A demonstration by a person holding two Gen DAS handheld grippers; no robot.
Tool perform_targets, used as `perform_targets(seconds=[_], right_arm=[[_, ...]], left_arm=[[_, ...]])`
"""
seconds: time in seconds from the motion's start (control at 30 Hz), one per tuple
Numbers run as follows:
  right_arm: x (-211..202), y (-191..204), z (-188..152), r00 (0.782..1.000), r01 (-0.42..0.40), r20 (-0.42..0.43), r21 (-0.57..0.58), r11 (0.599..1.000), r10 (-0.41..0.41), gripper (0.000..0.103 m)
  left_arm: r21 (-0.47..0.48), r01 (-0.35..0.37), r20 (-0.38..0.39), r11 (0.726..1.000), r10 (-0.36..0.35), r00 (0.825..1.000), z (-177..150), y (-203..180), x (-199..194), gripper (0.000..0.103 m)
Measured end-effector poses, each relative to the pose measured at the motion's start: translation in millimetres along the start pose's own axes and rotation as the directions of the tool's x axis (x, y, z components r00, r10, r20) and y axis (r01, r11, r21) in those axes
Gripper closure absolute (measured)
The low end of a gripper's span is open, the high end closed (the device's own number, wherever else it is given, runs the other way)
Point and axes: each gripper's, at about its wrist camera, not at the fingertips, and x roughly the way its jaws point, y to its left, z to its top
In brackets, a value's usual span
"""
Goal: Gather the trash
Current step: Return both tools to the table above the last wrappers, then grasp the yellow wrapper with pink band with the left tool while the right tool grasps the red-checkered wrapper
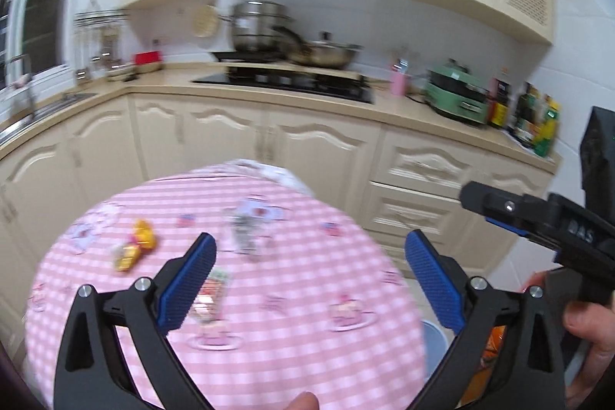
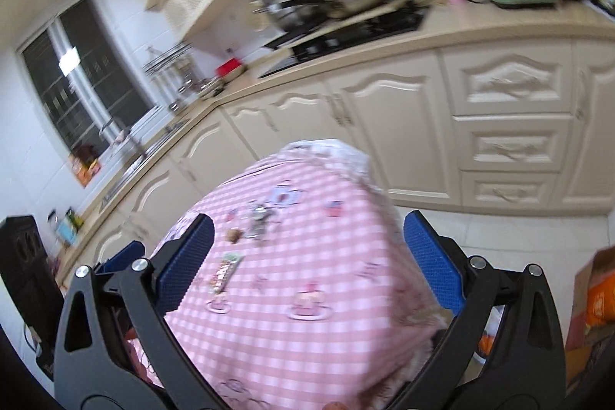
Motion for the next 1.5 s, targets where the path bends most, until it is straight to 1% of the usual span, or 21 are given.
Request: perform_targets(seconds=[0.1, 0.17, 0.3, 0.43, 0.57, 0.67, 0.73, 0.87, 1.0, 1.1, 1.17, 1.23, 1.27, 1.3, 1.33, 1.37, 1.4, 1.43, 1.47, 1.5], right_arm=[[18, 38, -6, 0.999, -0.031, -0.031, -0.070, 0.997, 0.028, 0.006], [29, 58, -11, 0.998, -0.043, -0.048, -0.105, 0.993, 0.038, 0.006], [61, 100, -25, 0.993, -0.075, -0.105, -0.177, 0.981, 0.057, 0.006], [86, 126, -39, 0.986, -0.092, -0.154, -0.222, 0.971, 0.058, 0.006], [114, 141, -53, 0.978, -0.080, -0.206, -0.254, 0.964, 0.027, 0.006], [140, 143, -67, 0.969, -0.039, -0.246, -0.290, 0.956, -0.035, 0.006], [154, 138, -75, 0.959, -0.019, -0.275, -0.283, 0.959, -0.062, 0.006], [178, 126, -86, 0.942, 0.016, -0.319, -0.267, 0.964, -0.104, 0.006], [195, 117, -91, 0.933, 0.028, -0.341, -0.250, 0.968, -0.115, 0.006], [205, 113, -91, 0.928, 0.030, -0.354, -0.235, 0.972, -0.114, 0.006], [210, 114, -90, 0.925, 0.023, -0.364, -0.231, 0.973, -0.108, 0.006], [218, 120, -91, 0.921, 0.016, -0.375, -0.244, 0.970, -0.110, 0.007], [221, 123, -93, 0.918, 0.010, -0.381, -0.252, 0.968, -0.109, 0.008], [227, 128, -96, 0.911, 0.003, -0.396, -0.268, 0.963, -0.113, 0.016], [230, 132, -98, 0.906, 0.005, -0.404, -0.280, 0.960, -0.122, 0.023], [233, 139, -102, 0.908, 0.036, -0.382, -0.336, 0.941, -0.171, 0.024], [235, 142, -105, 0.907, 0.067, -0.363, -0.377, 0.924, -0.214, 0.032], [235, 145, -107, 0.908, 0.091, -0.340, -0.410, 0.907, -0.245, 0.043], [234, 145, -108, 0.912, 0.096, -0.327, -0.417, 0.904, -0.248, 0.052], [230, 141, -107, 0.916, 0.091, -0.325, -0.405, 0.910, -0.237, 0.070]], left_arm=[[-0.040, -0.060, 0.018, 0.997, 0.061, 0.998, 0, 36, -11, 0.006], [-0.062, -0.110, 0.022, 0.992, 0.112, 0.994, 0, 61, -16, 0.006], [-0.102, -0.181, 0.023, 0.978, 0.184, 0.983, -2, 106, -23, 0.006], [-0.130, -0.229, 0.014, 0.965, 0.232, 0.973, -8, 144, -24, 0.006], [-0.127, -0.269, -0.004, 0.955, 0.271, 0.963, -16, 172, -17, 0.006], [-0.096, -0.286, -0.042, 0.953, 0.283, 0.958, -25, 188, 1, 0.006], [-0.075, -0.292, -0.077, 0.954, 0.286, 0.955, -31, 196, 18, 0.006], [-0.012, -0.275, -0.149, 0.961, 0.270, 0.951, -40, 203, 62, 0.006], [0.090, -0.263, -0.220, 0.961, 0.276, 0.935, -39, 208, 114, 0.006], [0.131, -0.241, -0.241, 0.962, 0.266, 0.933, -36, 212, 140, 0.006], [0.157, -0.238, -0.283, 0.959, 0.274, 0.919, -33, 217, 160, 0.006], [0.170, -0.233, -0.303, 0.957, 0.276, 0.912, -30, 220, 170, 0.007], [0.174, -0.222, -0.314, 0.960, 0.267, 0.911, -30, 220, 174, 0.012], [0.173, -0.196, -0.339, 0.965, 0.245, 0.908, -32, 219, 178, 0.033], [0.160, -0.173, -0.355, 0.972, 0.221, 0.908, -34, 220, 180, 0.044], [0.142, -0.159, -0.353, 0.977, 0.200, 0.914, -34, 219, 179, 0.051], [0.128, -0.133, -0.359, 0.983, 0.170, 0.918, -35, 218, 177, 0.068], [0.128, -0.126, -0.357, 0.984, 0.164, 0.920, -36, 215, 175, 0.071], [0.148, -0.144, -0.350, 0.978, 0.189, 0.917, -38, 211, 172, 0.071], [0.160, -0.156, -0.345, 0.975, 0.203, 0.916, -40, 210, 169, 0.072]])
